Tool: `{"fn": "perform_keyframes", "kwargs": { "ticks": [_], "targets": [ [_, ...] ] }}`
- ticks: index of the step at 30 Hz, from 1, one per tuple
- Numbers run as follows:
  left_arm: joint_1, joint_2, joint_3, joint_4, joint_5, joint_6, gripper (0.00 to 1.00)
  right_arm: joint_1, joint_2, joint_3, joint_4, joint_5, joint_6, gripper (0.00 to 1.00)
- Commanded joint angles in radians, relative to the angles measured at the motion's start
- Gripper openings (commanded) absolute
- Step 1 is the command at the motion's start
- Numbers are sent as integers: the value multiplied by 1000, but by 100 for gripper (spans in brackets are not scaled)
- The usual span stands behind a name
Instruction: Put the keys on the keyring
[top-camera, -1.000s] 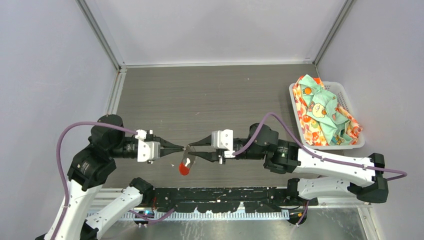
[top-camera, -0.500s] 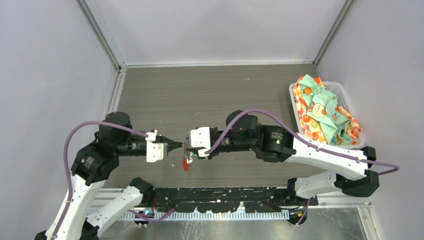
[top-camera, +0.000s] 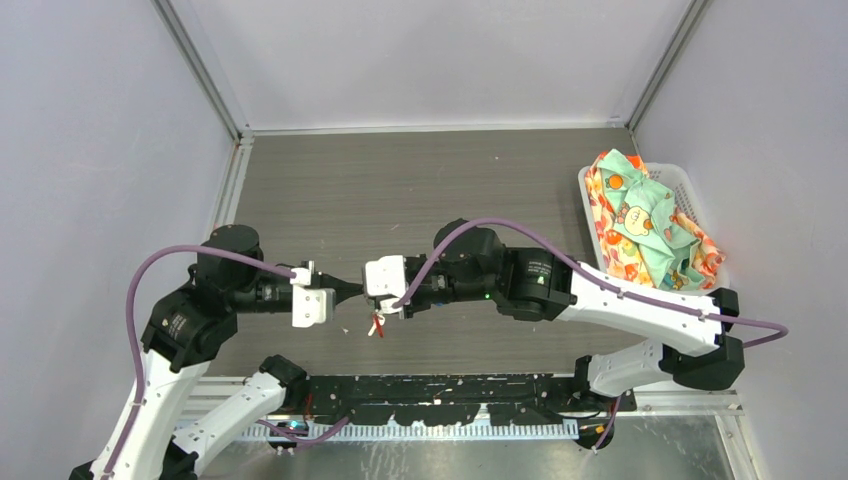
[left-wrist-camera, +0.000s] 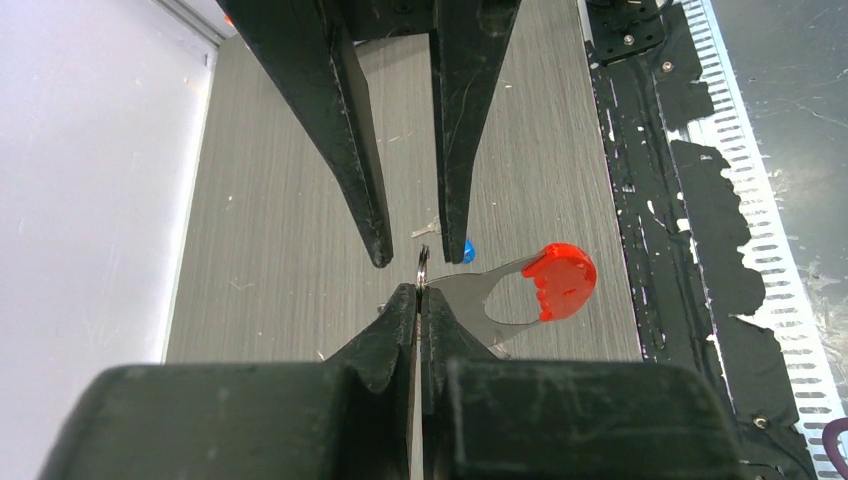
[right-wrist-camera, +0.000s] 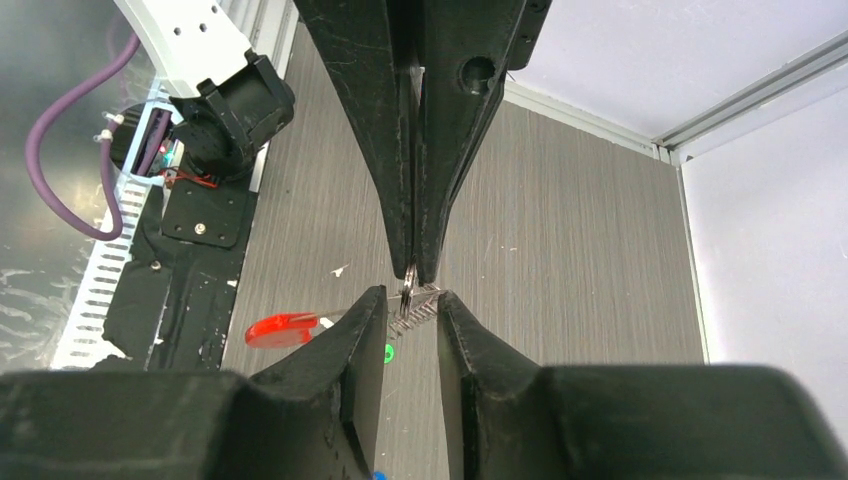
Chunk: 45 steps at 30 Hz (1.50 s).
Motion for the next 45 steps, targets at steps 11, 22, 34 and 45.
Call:
{"fn": "perform_keyframes", "kwargs": {
  "ticks": [11,22,34,45],
  "targets": [
    [-2,-2,30,15,35,-3,0,-1,8,33,69,24,-4,1],
    [-2,-30,25,31,27,-138,26,-82,-187,-252,434,-127,198,1],
    [-2,2,27,202,86,-415,21,-120,-225,-379,670,-241,358,1],
    [-2,6,32,189,65,-452,20,-128,-246,-429,751,-261,400,1]
  ]
}}
